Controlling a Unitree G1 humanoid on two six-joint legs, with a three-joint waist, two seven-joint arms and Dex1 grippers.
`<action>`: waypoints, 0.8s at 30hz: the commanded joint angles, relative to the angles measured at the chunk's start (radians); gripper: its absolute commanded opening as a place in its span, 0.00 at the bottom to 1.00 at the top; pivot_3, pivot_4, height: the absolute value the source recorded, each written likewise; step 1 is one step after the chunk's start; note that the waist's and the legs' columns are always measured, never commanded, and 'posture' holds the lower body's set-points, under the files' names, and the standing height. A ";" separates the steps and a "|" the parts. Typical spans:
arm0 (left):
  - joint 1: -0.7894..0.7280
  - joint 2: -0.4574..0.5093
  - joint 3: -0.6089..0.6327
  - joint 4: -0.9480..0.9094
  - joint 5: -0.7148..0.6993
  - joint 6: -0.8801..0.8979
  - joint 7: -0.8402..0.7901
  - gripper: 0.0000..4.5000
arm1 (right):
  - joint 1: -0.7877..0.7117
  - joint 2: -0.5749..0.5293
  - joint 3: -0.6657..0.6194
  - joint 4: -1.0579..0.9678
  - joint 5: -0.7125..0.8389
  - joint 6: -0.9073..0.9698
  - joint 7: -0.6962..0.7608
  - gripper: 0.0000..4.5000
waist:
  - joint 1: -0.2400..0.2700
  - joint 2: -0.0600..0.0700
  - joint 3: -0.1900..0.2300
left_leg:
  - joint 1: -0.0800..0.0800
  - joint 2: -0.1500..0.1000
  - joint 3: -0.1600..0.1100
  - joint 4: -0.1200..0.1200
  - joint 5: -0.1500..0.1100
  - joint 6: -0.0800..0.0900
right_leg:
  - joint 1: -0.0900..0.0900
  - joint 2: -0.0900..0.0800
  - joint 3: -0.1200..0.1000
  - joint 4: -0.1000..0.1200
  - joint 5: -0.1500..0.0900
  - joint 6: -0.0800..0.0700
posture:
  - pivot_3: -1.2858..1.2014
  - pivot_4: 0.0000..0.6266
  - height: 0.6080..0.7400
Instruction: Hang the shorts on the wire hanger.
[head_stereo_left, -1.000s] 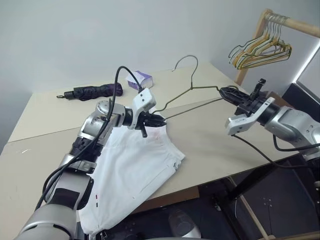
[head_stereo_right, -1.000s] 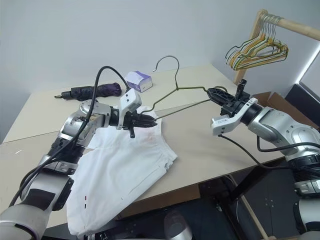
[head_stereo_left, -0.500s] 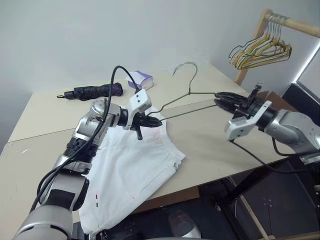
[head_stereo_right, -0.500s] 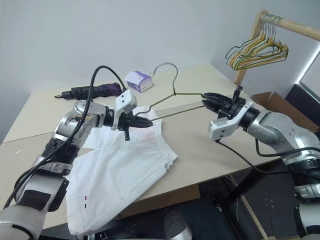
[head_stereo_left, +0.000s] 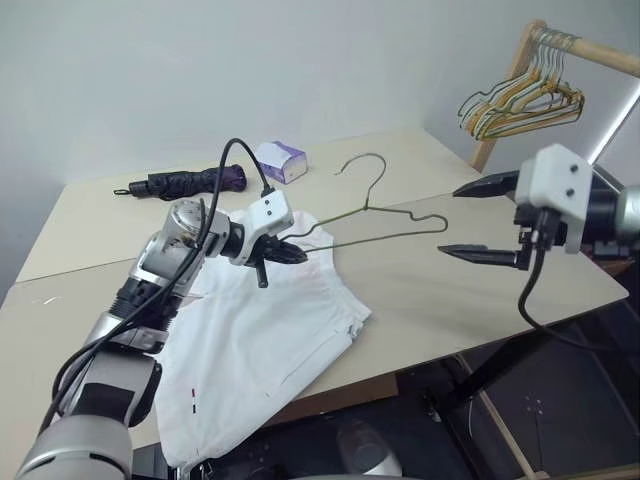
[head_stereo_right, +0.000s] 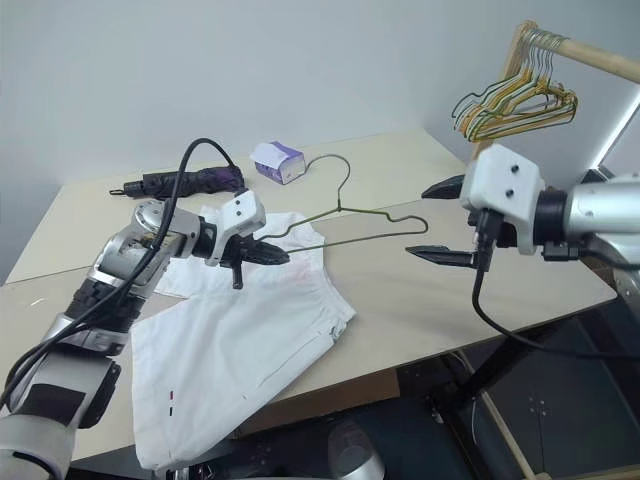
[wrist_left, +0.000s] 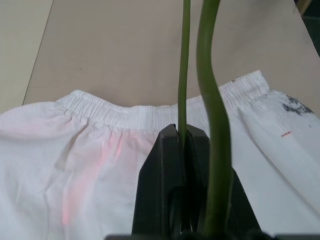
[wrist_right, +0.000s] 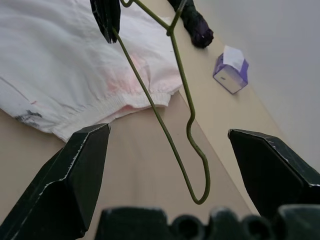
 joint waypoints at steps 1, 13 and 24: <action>-0.007 0.034 -0.007 -0.047 0.006 -0.026 -0.050 0.00 | -0.134 0.021 0.104 0.066 -0.067 0.170 0.135 0.99 | 0.006 0.000 0.000 | 0.000 0.000 0.000 0.000 0.000 0.000 | 0.000 -0.001 0.000 0.000 0.000 0.000 | 0.34 0.00 1.00; 0.008 0.052 0.006 -0.098 -0.009 -0.038 -0.079 0.00 | -0.299 0.246 0.322 0.249 -0.365 0.176 0.308 0.99 | 0.037 0.000 0.000 | -0.006 -0.006 0.000 0.001 0.003 0.005 | -0.007 -0.005 0.001 0.005 0.000 0.001 | 0.35 0.00 1.00; 0.019 0.054 0.014 -0.117 -0.024 -0.046 -0.091 0.00 | -0.296 0.330 0.334 0.310 -0.479 0.134 0.373 0.49 | 0.043 0.001 0.000 | -0.005 -0.006 0.000 0.001 0.004 0.007 | -0.008 -0.005 0.001 0.007 0.000 0.001 | 0.34 0.00 1.00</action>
